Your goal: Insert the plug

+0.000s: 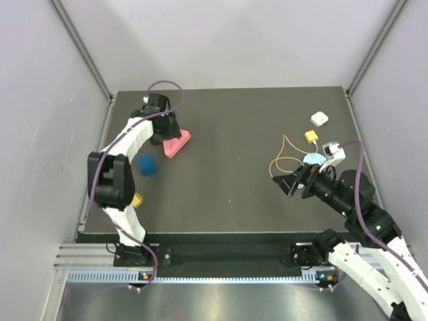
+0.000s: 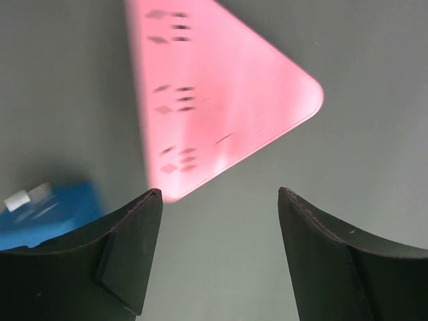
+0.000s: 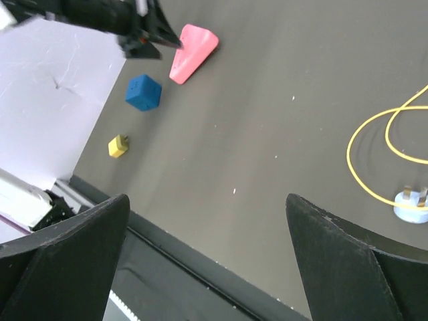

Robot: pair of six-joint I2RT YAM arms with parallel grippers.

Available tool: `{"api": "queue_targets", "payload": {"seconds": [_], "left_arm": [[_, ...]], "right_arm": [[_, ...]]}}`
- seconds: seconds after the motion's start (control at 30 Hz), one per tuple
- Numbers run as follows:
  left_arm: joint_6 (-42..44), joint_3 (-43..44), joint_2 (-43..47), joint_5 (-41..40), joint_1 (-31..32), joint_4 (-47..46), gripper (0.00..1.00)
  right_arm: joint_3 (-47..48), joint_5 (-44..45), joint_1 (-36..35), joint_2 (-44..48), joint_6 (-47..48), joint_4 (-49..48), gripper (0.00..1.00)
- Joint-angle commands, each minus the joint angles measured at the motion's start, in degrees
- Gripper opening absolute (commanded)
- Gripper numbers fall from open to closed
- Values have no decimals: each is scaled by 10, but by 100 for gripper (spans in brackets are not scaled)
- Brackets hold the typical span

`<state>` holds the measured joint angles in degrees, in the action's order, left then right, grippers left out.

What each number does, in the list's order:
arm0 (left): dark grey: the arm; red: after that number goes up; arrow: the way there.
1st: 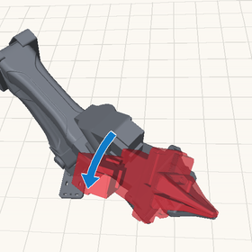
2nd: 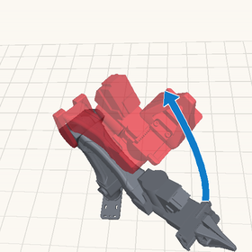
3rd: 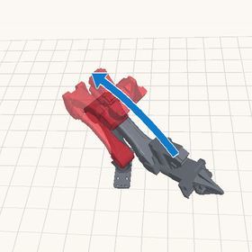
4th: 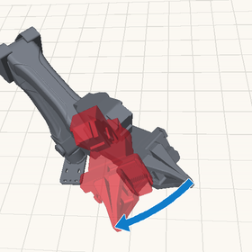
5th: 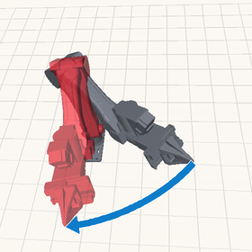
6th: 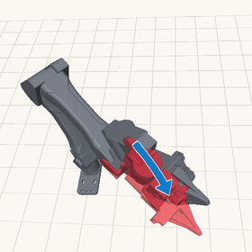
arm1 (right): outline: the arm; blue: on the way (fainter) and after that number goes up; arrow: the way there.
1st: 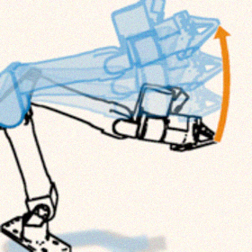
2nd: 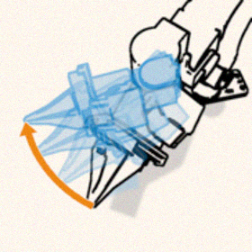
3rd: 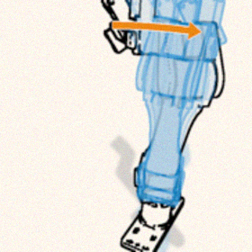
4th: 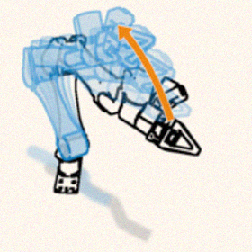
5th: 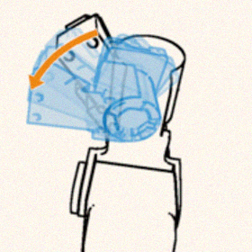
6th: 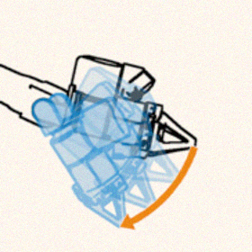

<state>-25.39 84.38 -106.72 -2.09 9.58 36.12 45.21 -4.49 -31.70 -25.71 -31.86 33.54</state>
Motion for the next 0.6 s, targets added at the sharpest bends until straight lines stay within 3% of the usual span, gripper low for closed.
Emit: {"api": "queue_targets", "payload": {"seconds": [0.0, 0.1, 0.27, 0.57], "left_arm": [[3, -7, 106, -112, -12, 66, 75], [-16, -82, 164, -173, -13, 77, 76], [-26, -220, 262, -158, -14, -12, 82], [-5, -193, 192, -202, -16, 30, 85]], "right_arm": [[-17, -17, 3, 19, -11, -8, 100], [-30, -31, 3, 28, -10, -19, 100], [-39, -59, 4, 28, -3, -43, 99], [-30, -64, 4, 19, 18, -39, 100]]}}
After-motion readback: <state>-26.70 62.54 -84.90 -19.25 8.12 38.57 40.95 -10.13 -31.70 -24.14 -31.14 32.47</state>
